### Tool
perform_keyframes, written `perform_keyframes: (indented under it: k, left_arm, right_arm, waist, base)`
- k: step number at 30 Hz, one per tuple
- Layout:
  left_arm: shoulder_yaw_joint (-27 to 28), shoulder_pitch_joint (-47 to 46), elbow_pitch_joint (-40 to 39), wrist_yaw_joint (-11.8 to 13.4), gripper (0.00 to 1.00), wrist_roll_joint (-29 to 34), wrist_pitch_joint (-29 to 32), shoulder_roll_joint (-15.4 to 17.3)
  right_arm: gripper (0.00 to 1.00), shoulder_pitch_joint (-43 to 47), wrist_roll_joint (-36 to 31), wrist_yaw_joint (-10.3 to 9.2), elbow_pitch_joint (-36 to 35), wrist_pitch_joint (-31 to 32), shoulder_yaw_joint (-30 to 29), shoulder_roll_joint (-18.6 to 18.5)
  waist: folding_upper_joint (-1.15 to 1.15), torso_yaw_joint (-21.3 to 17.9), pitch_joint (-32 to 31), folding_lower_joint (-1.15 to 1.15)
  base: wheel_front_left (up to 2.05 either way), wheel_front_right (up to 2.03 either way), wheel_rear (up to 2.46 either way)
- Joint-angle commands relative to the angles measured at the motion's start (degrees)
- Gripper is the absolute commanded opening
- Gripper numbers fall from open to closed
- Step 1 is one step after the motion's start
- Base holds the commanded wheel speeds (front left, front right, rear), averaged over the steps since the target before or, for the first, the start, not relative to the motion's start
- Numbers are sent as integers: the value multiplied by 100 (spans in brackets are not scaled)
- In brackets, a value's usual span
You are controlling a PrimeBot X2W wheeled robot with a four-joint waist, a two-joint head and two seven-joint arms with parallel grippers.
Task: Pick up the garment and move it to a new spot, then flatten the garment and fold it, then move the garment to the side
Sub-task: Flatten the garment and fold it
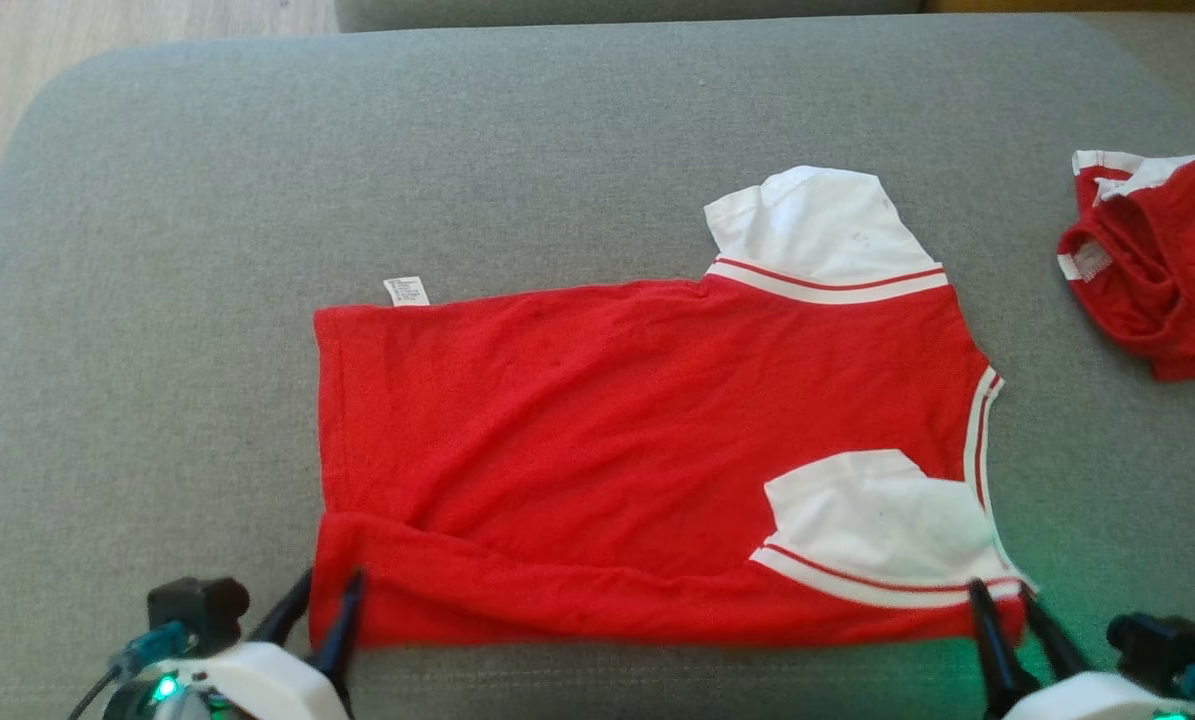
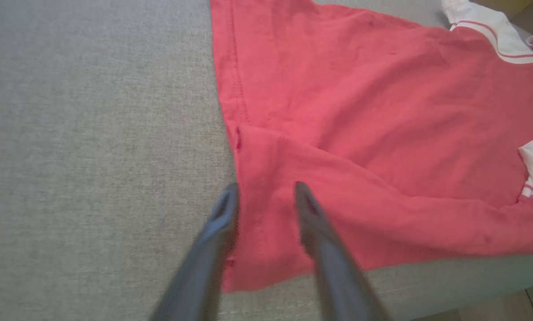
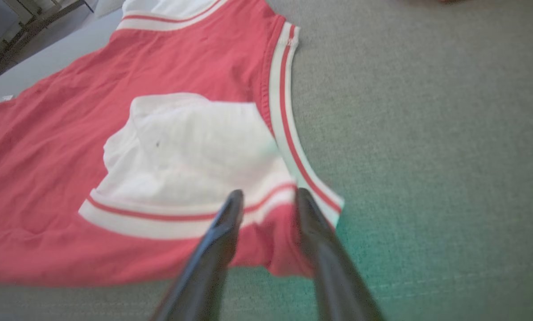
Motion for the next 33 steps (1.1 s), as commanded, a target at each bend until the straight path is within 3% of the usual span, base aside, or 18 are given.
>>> perform_keyframes:
  k: [1,5,12,18,27,33]
  left_arm:
    - [170,-292,-83,-22,100,-44,-74,-1]
    - [187,-421,97,1,100,-51,-356,-120]
    - [371,-677,52,263,100,140,-1169,-259]
    - [386,-815,-85,415,100,320,-1556,-311]
    - [254,-900,-53,483,100,452,-1600,-310]
    - [115,-1373,170,294,100,428,-1421,-257]
  right_arm:
    - [100,-244,0,19,-133,-139,110,-60]
    - [100,-400,-28,19,-132,-506,108,-60]
    - [100,-725,-429,19,-485,-1132,72,-60]
    - [100,-945,-710,19,-784,-1308,110,-60]
    - [100,-1022,-788,19,-879,-1230,159,-60]
    - [100,-1102,-743,19,-927,-1208,112,-60]
  waist:
    - [0,-8,3,0]
    - [0,-26,-2,0]
    - [0,-10,-60,0]
    - [0,42,-166,0]
    - [0,79,-218,0]
    - [0,112,-12,0]
  base:
    - [0,0,0]
    - [0,0,0]
    - [0,0,0]
    - [0,0,0]
    - [0,0,0]
    - [0,0,0]
